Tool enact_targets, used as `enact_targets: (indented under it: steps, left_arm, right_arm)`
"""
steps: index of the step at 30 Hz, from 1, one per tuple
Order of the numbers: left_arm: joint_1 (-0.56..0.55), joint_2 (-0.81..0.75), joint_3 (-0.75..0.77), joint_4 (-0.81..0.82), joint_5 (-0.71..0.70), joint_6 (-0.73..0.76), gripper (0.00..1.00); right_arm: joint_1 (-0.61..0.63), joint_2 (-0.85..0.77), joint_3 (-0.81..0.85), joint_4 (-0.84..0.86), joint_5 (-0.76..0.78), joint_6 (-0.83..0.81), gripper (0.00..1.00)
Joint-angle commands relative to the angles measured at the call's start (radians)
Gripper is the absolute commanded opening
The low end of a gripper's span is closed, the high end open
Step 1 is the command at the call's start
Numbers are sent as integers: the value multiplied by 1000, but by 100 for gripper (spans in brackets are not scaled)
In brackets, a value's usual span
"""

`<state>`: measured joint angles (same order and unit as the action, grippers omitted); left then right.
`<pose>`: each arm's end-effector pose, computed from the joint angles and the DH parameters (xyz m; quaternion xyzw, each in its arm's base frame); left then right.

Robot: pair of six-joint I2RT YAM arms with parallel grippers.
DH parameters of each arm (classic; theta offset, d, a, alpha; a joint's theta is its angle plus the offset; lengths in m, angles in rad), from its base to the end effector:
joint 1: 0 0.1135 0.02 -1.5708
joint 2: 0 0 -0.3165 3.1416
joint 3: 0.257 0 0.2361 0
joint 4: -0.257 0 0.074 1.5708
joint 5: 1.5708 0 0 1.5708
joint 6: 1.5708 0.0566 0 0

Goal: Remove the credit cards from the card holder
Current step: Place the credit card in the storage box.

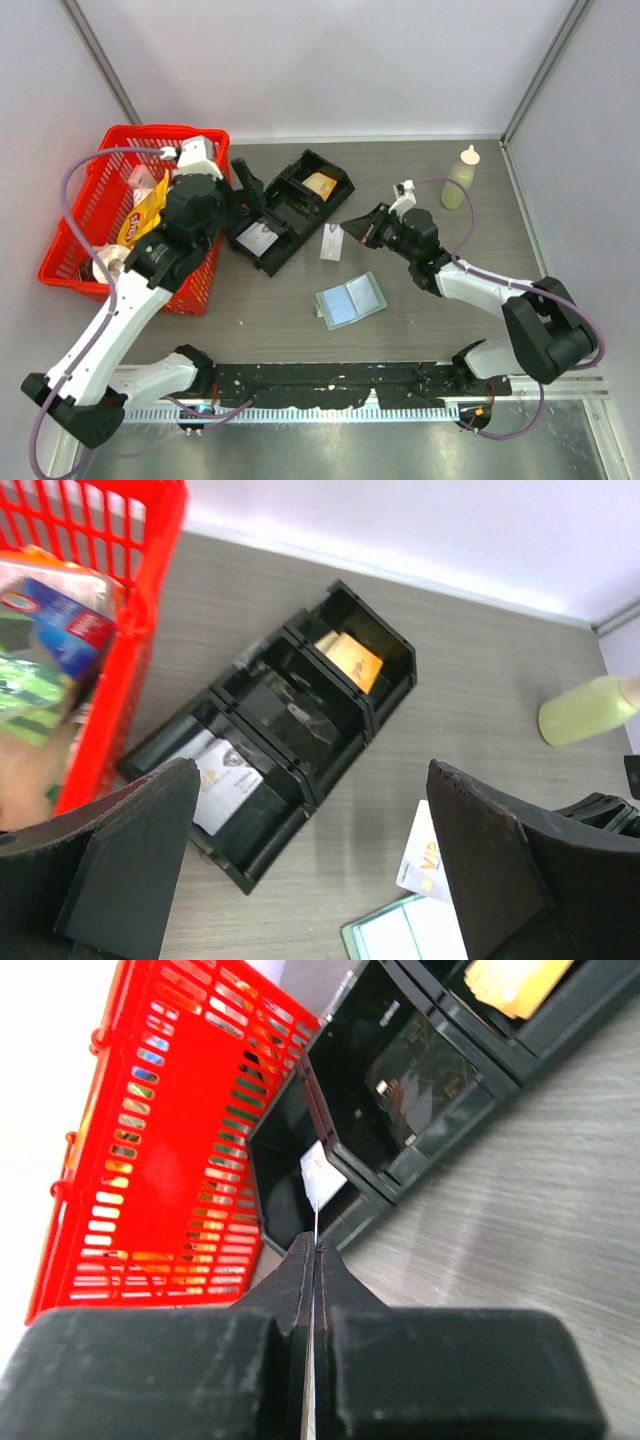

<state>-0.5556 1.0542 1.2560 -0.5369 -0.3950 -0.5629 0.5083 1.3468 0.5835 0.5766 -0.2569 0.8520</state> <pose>0.1768 -0.0841 0.4517 -0.1166 0.7989 -0.1658 0.5663 0.2399 0.1501 0.2837 0.0500 0.7663 0.4747 0.4300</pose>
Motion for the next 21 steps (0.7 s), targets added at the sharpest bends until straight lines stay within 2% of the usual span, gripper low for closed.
enact_targets:
  steps: [1,8,15,21]
  left_arm:
    - [0,-109,-73,150,-194,168,100]
    - [26,-341,-358,426,-315,271,100]
    - [26,-399,-415,509,-432,334,100]
    - [36,-404,-426,528,-435,348,100]
  right_arm:
    - [47,69,99,124,113,56,1]
    - [191,282,249,222,336,55,1]
    - [295,518,445,305,490,55,1]
    - [367,664,536,333,616,41,1]
